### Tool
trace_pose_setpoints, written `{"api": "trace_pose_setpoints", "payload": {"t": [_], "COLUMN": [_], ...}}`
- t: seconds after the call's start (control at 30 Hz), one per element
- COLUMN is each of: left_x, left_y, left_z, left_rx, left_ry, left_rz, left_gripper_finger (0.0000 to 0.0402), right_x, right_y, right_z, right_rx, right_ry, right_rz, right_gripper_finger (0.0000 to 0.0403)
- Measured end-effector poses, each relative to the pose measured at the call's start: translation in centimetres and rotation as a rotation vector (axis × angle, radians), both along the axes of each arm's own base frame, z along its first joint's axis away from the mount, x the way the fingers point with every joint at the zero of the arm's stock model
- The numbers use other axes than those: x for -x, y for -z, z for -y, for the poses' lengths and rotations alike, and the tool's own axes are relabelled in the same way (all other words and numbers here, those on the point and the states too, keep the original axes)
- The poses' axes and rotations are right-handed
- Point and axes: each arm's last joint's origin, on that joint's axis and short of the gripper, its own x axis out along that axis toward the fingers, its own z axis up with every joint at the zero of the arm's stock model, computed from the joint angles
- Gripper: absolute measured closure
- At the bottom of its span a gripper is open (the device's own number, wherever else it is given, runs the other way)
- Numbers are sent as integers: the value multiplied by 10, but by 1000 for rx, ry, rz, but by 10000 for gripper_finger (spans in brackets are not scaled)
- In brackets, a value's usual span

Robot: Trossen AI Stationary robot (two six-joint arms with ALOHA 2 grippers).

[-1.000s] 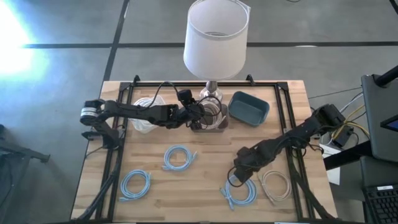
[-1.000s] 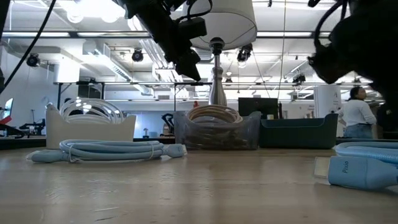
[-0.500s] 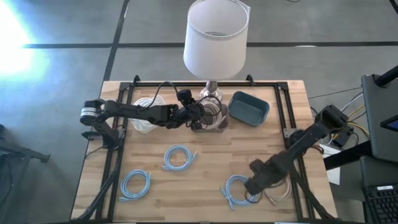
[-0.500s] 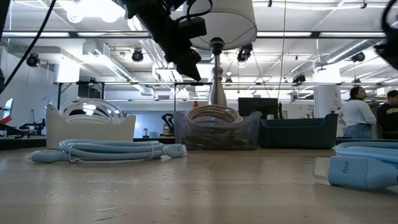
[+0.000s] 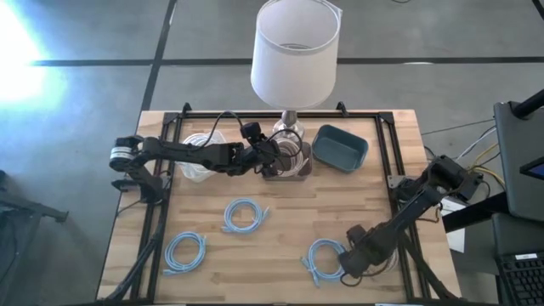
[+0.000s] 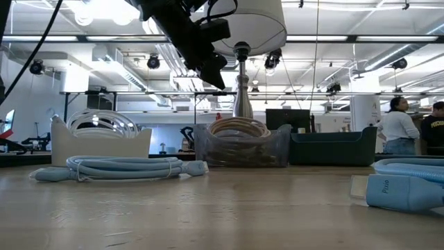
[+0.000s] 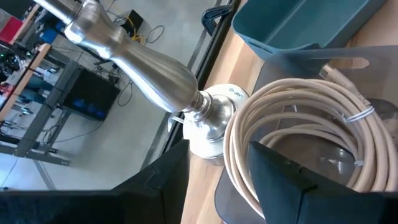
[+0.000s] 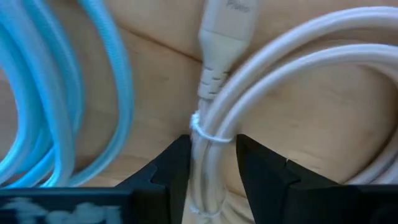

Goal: Sort HDMI cables
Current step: Put the brown HDMI cable into the black bin

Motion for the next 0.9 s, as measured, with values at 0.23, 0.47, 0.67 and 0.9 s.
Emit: {"api": "trace_pose_setpoints", "payload": {"t": [0.23, 0.47, 0.67, 0.9], "left_x": [0, 0, -1, 1], "left_y": [0, 0, -2, -10], "left_z": [0, 0, 0, 2], "left_rx": [-2, 2, -24, -38], "left_ry": [1, -3, 8, 18], "left_rz": [-2, 12, 4, 32], "left_gripper_finger": [234, 234, 234, 234], "right_x": [-7, -10, -13, -25], "right_y": [9, -5, -16, -50], "right_z": [-5, -8, -7, 3], "right_rx": [21, 49, 46, 336], "right_ry": [-15, -34, -50, -155], "right_rz": [-31, -33, -3, 192], "right_gripper_finger": [301, 370, 371, 371]}}
